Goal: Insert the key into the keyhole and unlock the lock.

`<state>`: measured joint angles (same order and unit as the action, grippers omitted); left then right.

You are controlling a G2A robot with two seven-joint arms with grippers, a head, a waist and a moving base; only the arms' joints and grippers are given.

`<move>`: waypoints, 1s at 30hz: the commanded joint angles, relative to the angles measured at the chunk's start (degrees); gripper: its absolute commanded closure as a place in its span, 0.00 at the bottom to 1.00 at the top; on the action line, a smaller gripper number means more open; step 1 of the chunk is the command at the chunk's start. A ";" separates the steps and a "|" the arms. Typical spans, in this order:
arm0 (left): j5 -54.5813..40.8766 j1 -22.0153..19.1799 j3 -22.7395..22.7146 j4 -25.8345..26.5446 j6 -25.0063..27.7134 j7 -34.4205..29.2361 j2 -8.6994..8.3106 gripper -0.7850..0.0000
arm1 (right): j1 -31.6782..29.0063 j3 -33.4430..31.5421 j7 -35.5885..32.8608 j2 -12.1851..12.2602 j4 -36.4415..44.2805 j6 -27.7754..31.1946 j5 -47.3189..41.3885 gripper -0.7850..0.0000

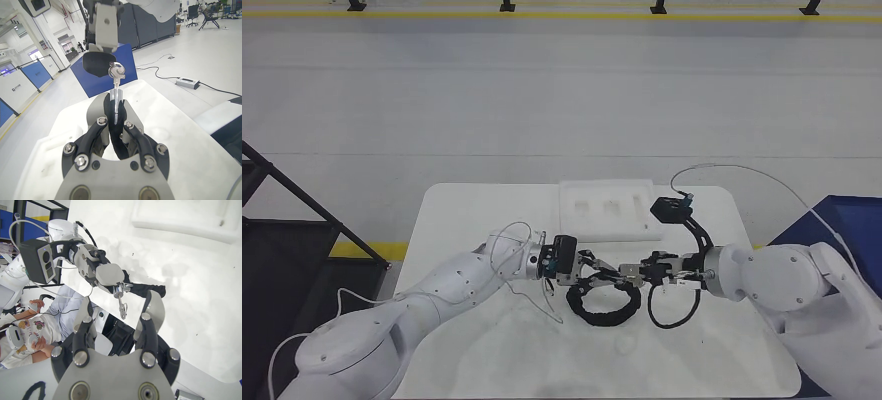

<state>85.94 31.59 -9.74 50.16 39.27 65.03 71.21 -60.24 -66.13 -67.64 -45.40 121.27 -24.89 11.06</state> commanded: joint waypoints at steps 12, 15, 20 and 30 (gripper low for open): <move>-14.95 -1.14 -0.18 5.53 11.78 -11.79 -3.61 1.00 | -6.80 -6.32 1.49 1.57 -0.32 32.47 2.88 0.00; -17.06 -1.30 -0.51 6.28 14.58 -14.58 -4.31 1.00 | -8.63 -6.57 1.61 1.82 -0.18 36.71 4.79 0.00; -18.36 -1.15 -1.74 6.74 17.23 -17.24 -5.05 1.00 | -9.00 -6.54 1.79 1.85 -0.35 37.54 4.74 0.00; -16.81 -1.03 -3.22 7.43 18.73 -18.74 -5.49 1.00 | -9.53 -6.26 2.93 1.83 -0.79 39.24 5.87 0.00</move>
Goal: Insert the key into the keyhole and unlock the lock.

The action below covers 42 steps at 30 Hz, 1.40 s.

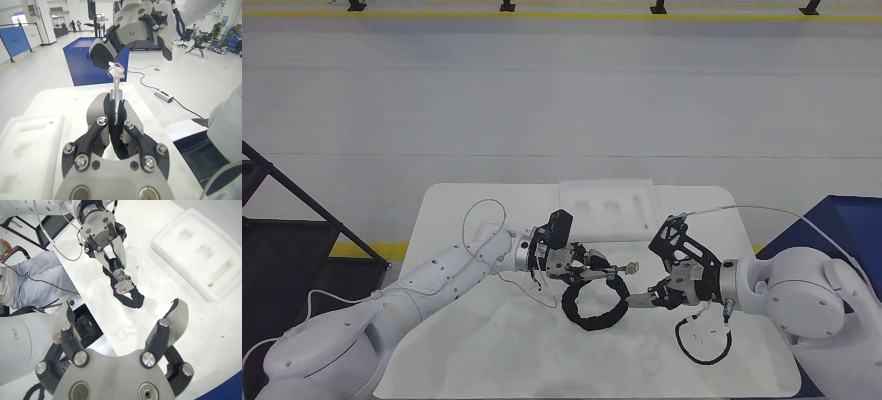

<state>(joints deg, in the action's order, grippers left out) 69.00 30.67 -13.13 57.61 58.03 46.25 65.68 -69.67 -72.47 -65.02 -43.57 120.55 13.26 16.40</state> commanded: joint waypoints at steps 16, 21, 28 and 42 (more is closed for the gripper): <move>-0.91 -1.38 3.39 -0.35 -0.03 0.03 1.20 1.00 | 2.29 2.91 13.06 0.58 -1.68 37.53 22.85 0.00; -1.34 -0.68 3.39 -0.92 -0.03 0.03 1.53 1.00 | 0.57 2.26 19.20 0.46 0.88 38.64 32.84 0.00; -1.09 -0.24 3.39 -1.27 -0.03 0.03 1.88 1.00 | -2.49 1.37 27.05 0.36 2.77 37.54 46.02 0.52; -1.18 -0.17 3.39 -1.68 -0.03 0.03 2.43 1.00 | -6.01 1.31 33.42 0.31 2.28 36.24 54.34 0.89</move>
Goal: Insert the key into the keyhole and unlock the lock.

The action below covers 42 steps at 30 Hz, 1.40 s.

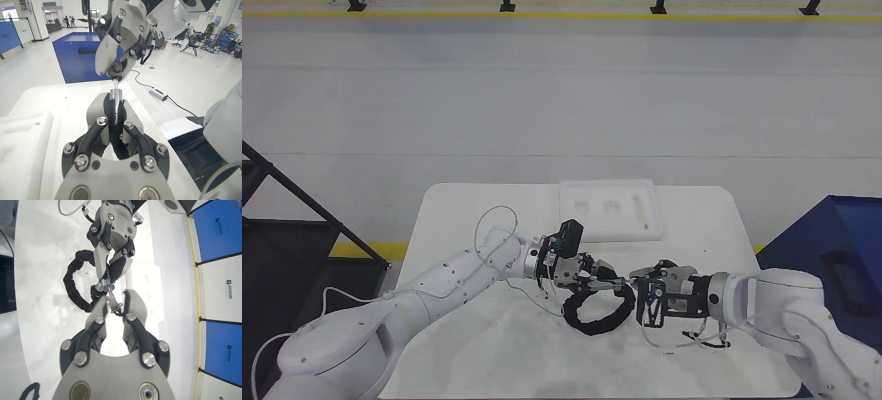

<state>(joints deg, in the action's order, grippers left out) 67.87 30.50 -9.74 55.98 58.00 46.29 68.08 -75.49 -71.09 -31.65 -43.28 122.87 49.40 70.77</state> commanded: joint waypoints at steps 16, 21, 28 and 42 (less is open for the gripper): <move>0.52 -0.53 0.00 -0.40 0.00 0.00 0.50 1.00 | -2.07 -2.11 -5.01 -0.13 -5.32 -8.33 -27.35 1.00; 1.73 -0.99 0.00 -0.81 0.00 0.00 0.59 1.00 | -0.77 -1.21 -9.78 -0.33 -6.87 -13.51 -37.34 1.00; 3.27 -1.65 -0.08 -1.54 0.00 0.00 0.70 1.00 | 0.93 0.79 -15.88 -0.78 -9.32 -20.98 -49.15 1.00; 9.10 -2.04 -0.05 -9.22 0.00 -3.26 1.62 1.00 | 3.11 1.33 -17.12 -1.29 -11.59 -22.46 -53.90 0.00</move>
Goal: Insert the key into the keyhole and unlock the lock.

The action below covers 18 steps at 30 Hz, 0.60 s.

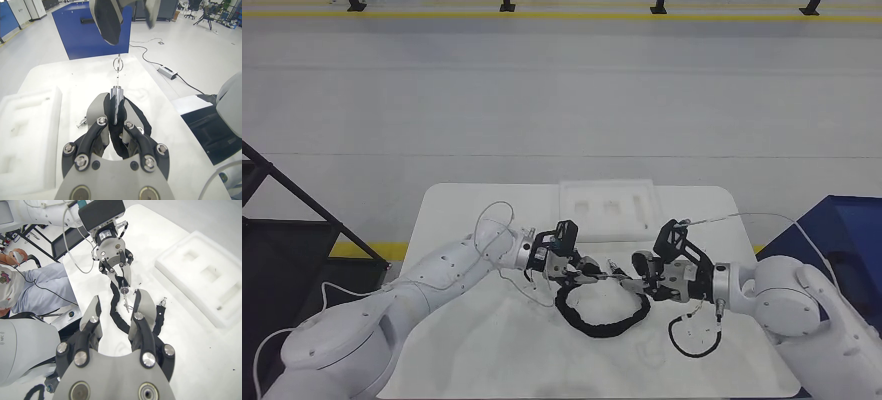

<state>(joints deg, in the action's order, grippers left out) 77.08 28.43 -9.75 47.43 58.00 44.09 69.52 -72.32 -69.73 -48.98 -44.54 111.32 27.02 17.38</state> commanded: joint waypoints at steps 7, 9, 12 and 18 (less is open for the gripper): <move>-1.29 -0.08 -1.07 -3.83 -0.78 -10.35 1.82 1.00 | 0.91 1.08 0.93 -0.47 -1.46 0.29 -1.85 0.00; -1.79 -0.10 -1.49 -4.35 -0.84 -12.86 2.32 0.00 | 1.60 1.86 1.67 -0.74 -2.44 0.86 -2.47 0.00; -3.66 -0.10 -2.55 -5.43 -1.28 -15.25 3.10 0.00 | 3.07 3.36 2.56 -1.21 -4.44 2.16 -2.79 0.00; -4.35 -1.22 -5.34 -6.09 -0.49 -10.25 3.28 0.00 | 6.85 6.56 7.86 -2.48 -10.35 7.52 0.89 0.00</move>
<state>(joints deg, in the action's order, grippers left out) 72.06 27.60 -14.59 41.20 57.23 32.10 73.01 -66.02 -63.76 -42.55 -46.80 102.35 33.19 17.53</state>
